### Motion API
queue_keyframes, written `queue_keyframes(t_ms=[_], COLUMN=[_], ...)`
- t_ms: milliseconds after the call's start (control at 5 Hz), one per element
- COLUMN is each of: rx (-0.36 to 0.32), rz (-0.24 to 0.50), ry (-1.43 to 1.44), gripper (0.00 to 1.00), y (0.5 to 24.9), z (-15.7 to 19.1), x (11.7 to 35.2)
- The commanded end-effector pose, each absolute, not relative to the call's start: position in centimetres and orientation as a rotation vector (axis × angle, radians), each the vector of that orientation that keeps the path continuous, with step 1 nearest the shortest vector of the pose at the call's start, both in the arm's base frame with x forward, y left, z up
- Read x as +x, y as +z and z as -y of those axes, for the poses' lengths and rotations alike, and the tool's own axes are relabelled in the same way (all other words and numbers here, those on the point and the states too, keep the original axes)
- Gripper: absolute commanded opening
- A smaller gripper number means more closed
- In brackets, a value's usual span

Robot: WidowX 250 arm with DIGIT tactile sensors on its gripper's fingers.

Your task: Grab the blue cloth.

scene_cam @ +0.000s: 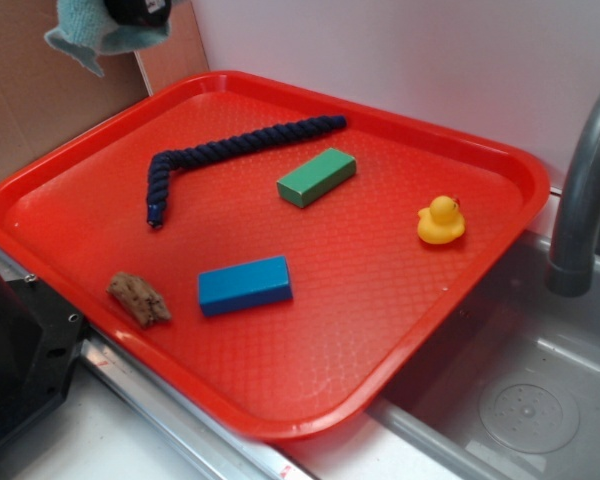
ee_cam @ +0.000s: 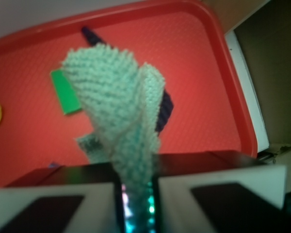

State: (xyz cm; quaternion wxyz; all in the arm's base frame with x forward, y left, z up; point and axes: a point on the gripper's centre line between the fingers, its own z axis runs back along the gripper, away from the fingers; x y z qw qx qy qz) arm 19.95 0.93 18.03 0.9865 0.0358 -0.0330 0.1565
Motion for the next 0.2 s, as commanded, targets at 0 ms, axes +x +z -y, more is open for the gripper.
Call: queue_keyframes(t_ms=[0], rx=[0.083], rz=[0.160], ry=[0.267], gripper=[0.00], y=[18.93], z=[-2.76], x=[18.89])
